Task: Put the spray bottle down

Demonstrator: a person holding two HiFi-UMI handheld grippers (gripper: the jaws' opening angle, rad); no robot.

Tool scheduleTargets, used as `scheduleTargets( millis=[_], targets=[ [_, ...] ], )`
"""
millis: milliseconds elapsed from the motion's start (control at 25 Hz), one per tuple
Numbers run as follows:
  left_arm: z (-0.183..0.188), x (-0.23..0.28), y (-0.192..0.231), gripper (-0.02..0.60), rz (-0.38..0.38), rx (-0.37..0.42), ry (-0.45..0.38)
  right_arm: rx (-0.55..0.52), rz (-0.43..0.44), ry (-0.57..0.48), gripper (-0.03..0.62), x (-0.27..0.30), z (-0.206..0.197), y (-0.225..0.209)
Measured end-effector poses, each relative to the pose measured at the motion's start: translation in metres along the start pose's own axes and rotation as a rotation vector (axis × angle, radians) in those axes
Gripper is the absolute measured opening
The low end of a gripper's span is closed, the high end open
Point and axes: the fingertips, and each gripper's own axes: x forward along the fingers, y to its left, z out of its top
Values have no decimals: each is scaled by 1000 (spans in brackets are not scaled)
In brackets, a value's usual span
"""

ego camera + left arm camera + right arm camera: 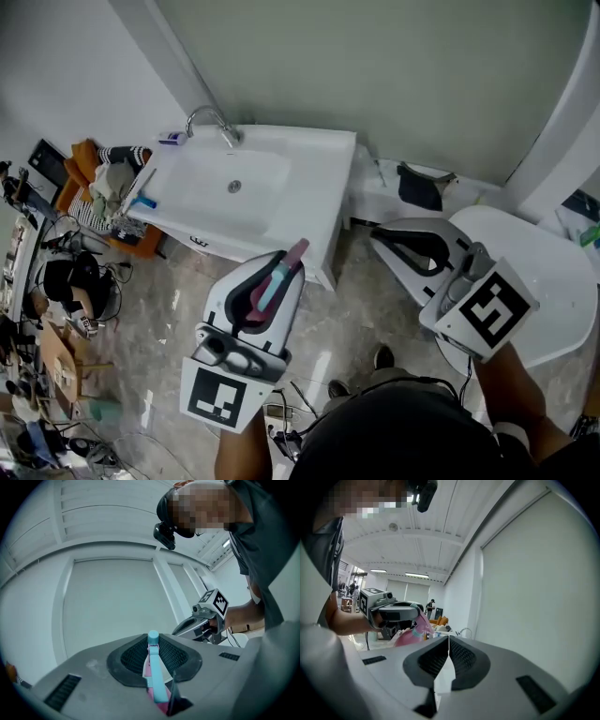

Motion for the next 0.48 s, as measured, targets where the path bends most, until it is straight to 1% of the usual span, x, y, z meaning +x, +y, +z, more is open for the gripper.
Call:
scheduleTargets(
  millis=[280,480],
  targets=[
    [-9,28,-7,66,40,0,40,15,57,0,9,0,-20,-28],
    [-13,45,-9,66,52,3,58,25,75,-13,9,1,-27,-43]
  ],
)
